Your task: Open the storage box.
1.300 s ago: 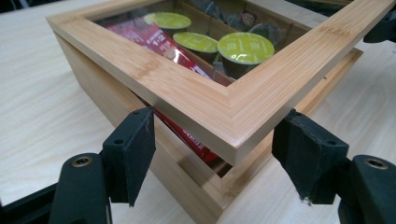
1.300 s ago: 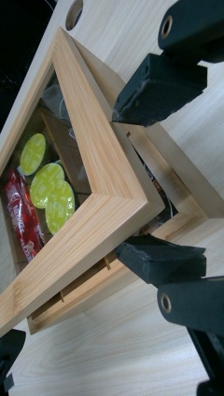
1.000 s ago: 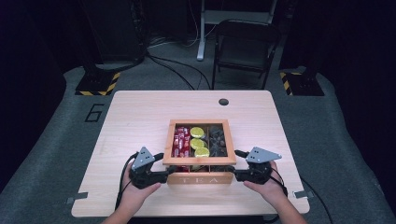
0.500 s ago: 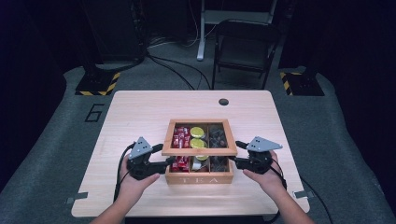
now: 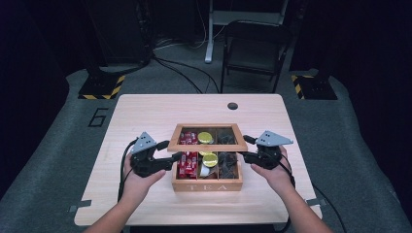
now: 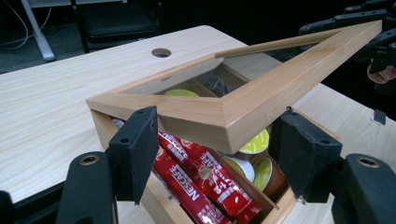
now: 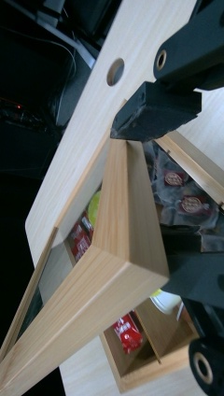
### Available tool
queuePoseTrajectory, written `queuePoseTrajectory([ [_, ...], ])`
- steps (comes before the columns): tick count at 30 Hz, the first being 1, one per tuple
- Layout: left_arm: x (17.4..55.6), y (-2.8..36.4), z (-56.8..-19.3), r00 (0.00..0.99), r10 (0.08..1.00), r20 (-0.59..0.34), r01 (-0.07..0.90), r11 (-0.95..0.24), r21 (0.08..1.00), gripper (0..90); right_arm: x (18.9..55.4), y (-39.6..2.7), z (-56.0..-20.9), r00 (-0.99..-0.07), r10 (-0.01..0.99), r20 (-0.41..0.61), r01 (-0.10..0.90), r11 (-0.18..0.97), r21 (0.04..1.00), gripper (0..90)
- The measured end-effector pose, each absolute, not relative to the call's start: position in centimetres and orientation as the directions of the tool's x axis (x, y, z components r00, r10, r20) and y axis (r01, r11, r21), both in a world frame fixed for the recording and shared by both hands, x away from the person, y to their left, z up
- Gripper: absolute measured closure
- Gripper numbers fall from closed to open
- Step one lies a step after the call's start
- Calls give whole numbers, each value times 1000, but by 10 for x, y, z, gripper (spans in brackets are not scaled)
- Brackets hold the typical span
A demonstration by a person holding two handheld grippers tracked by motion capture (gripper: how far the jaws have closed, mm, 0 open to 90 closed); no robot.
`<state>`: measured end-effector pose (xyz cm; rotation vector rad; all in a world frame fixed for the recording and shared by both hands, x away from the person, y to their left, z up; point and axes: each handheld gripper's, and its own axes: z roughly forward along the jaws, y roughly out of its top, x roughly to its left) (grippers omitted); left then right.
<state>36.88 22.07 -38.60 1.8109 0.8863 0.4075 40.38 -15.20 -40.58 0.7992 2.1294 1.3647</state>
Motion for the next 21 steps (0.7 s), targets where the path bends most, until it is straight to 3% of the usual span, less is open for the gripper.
queuePoseTrajectory([
  [21,387,231,-365,645,748,-159,387,-140,911,415,436,-148,-392,-686,726,-52,234,287,929,500],
])
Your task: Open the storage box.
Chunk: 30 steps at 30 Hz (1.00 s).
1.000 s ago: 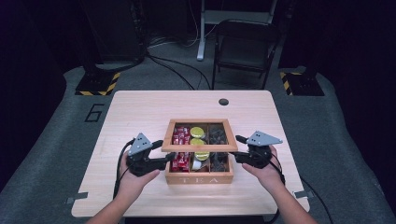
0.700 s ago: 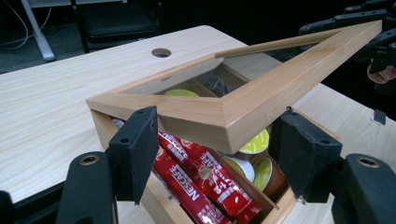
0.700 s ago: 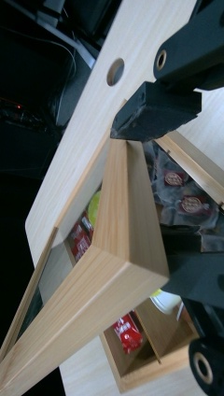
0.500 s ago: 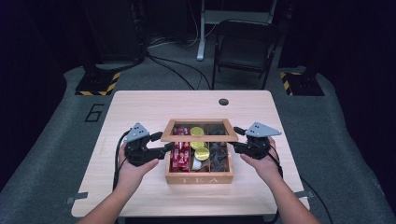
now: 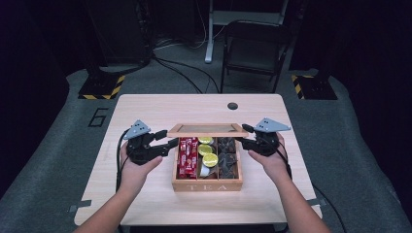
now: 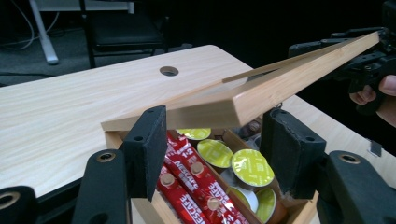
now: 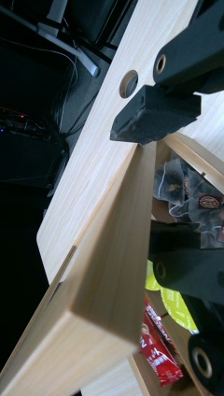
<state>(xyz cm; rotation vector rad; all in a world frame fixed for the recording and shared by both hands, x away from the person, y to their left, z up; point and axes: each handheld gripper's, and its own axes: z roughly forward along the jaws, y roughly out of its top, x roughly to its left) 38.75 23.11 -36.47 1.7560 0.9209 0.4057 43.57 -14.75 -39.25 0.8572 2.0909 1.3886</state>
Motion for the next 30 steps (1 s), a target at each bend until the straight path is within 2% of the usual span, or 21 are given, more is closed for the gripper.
queuePoseTrajectory([
  [10,388,228,-381,620,772,-142,407,-161,899,415,441,-146,-386,-673,739,-17,268,265,926,501],
  [23,392,214,-422,569,798,-196,488,-136,862,450,442,-146,-389,-675,737,-28,247,262,933,494],
  [30,390,200,-435,555,815,-169,492,-157,856,464,443,-147,-389,-683,730,-21,247,258,934,491],
])
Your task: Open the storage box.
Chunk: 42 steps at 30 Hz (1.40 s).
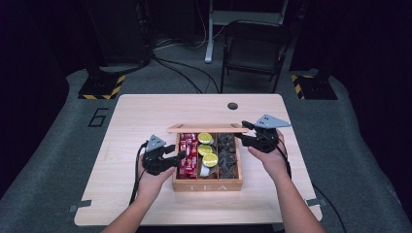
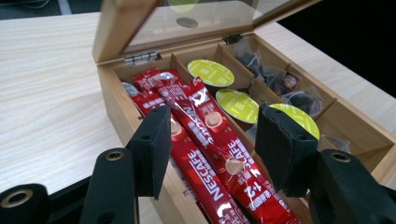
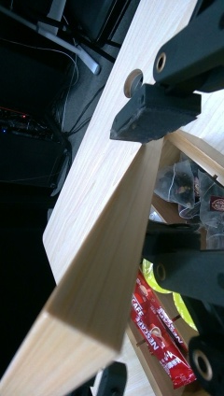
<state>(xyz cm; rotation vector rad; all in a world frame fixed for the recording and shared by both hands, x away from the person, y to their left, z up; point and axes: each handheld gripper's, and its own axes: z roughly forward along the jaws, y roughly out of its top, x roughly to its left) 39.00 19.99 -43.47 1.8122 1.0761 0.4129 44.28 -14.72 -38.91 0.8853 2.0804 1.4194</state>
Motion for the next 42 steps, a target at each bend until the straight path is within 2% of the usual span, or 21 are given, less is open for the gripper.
queuePoseTrajectory([
  [15,405,177,-456,496,853,-165,527,-144,838,523,443,-148,-389,-687,726,-25,245,264,933,491],
  [20,409,172,-461,504,853,-136,532,-182,827,566,442,-147,-389,-684,729,-27,246,265,932,490],
  [23,411,168,-465,481,864,-150,540,-158,826,565,442,-147,-389,-683,730,-28,246,266,932,491],
  [27,412,166,-466,486,866,-116,539,-192,820,572,442,-147,-389,-683,730,-28,247,267,932,491],
  [31,413,164,-466,494,867,-68,522,-233,820,615,442,-147,-389,-683,730,-27,247,266,932,491],
  [34,413,162,-467,483,872,-79,529,-218,820,676,442,-147,-389,-683,730,-27,247,266,932,491],
  [38,414,162,-468,502,864,-36,511,-263,819,731,442,-147,-389,-683,730,-27,247,266,932,491],
  [42,415,161,-469,515,854,-76,526,-245,815,799,442,-147,-389,-682,730,-27,247,265,932,491],
])
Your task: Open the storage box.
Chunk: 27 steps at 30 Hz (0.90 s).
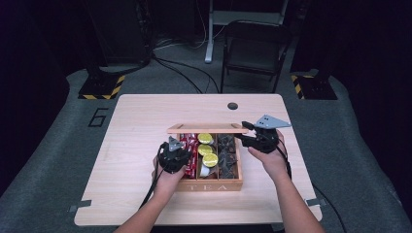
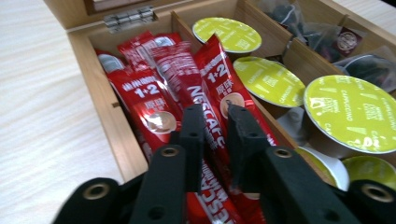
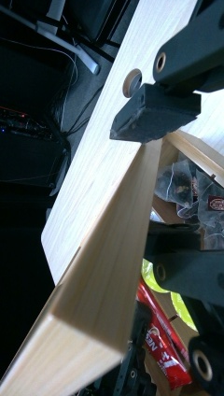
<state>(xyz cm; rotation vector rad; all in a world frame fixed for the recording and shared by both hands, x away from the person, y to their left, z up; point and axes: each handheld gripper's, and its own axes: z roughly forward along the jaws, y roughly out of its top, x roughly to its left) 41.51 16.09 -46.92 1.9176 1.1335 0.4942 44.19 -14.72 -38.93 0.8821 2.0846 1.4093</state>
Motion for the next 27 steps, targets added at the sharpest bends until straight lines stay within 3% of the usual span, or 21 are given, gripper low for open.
queuePoseTrajectory([
  [9,413,162,-466,510,858,-61,505,-241,829,872,442,-147,-389,-683,730,-28,246,266,932,490],
  [14,411,168,-462,511,857,-67,498,-232,835,876,442,-147,-389,-683,729,-28,246,266,932,490],
  [18,410,174,-460,498,858,-123,516,-180,838,876,442,-147,-389,-684,729,-28,246,266,932,490],
  [27,398,191,-453,517,848,-118,514,-197,835,876,442,-147,-389,-685,728,-29,243,266,933,490],
])
